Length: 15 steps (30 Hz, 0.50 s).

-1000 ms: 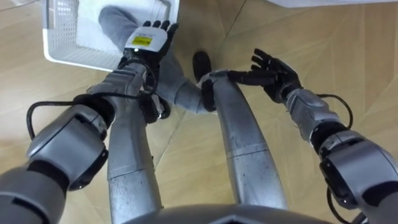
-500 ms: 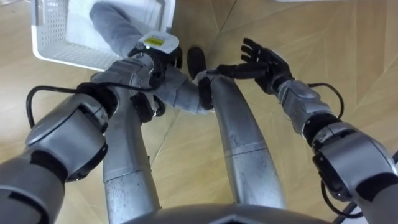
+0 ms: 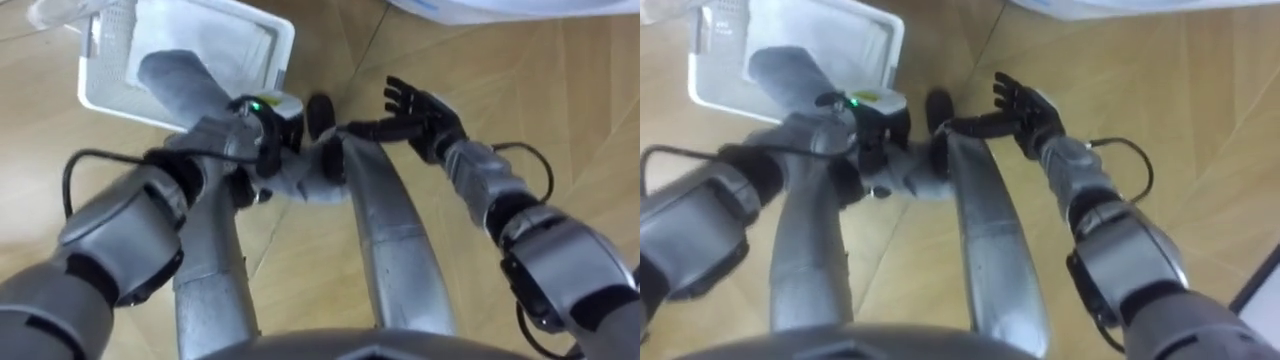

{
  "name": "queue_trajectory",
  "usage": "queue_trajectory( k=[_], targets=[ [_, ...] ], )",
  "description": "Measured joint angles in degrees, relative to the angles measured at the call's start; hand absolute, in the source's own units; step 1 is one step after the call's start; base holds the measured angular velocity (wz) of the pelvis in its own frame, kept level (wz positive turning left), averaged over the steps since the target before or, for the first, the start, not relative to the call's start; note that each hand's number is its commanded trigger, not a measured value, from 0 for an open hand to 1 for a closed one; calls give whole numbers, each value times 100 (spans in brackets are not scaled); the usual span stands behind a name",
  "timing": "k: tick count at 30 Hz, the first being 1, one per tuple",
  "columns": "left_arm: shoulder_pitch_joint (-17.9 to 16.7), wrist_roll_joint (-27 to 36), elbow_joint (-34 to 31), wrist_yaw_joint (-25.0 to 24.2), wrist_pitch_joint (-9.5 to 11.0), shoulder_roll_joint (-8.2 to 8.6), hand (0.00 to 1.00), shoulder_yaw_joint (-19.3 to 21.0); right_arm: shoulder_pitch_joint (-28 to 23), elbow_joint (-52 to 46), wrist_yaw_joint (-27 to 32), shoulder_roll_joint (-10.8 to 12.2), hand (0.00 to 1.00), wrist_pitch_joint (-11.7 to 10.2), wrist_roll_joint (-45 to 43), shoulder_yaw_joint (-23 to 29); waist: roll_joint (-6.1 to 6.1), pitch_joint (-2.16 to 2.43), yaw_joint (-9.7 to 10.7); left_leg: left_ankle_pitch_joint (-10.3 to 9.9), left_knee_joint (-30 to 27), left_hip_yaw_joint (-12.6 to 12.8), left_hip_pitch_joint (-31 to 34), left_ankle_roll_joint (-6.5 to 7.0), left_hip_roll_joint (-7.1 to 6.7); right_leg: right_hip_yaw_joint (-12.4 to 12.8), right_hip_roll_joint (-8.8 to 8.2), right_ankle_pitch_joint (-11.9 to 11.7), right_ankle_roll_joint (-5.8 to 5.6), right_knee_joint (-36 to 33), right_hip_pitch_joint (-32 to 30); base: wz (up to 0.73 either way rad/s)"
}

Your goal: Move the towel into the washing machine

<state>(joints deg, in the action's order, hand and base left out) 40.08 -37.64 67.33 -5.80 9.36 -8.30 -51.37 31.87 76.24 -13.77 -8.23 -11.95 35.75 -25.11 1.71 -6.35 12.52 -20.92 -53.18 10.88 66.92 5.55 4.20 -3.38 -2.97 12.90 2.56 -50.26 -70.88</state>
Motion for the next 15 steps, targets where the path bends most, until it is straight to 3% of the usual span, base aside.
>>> queue_trajectory(
  k=[3,6,11,15],
  targets=[
    [-47,-3,0,-93,4,63,100,-61,-91,11,7,2,0,1,27,-21,1,1,-15,30,185,73,-246,9,9,-15,-4,-67,-8,203,235,-13],
    [-145,1,4,-89,55,75,100,83,-231,46,54,1,0,11,39,-43,-11,8,-51,38,352,94,-558,8,22,-189,-70,-97,9,394,571,-8],
    [-371,-1,7,195,246,37,100,695,-465,187,56,-76,0,31,28,26,-52,35,-218,44,560,104,-1201,8,11,-309,-104,-97,10,607,1227,-1],
    [-544,13,-16,570,325,-108,100,1105,-622,155,59,-196,0,35,21,63,-110,71,-385,47,731,116,-1656,3,6,-335,-100,-111,-6,793,1685,0]
  ],
)
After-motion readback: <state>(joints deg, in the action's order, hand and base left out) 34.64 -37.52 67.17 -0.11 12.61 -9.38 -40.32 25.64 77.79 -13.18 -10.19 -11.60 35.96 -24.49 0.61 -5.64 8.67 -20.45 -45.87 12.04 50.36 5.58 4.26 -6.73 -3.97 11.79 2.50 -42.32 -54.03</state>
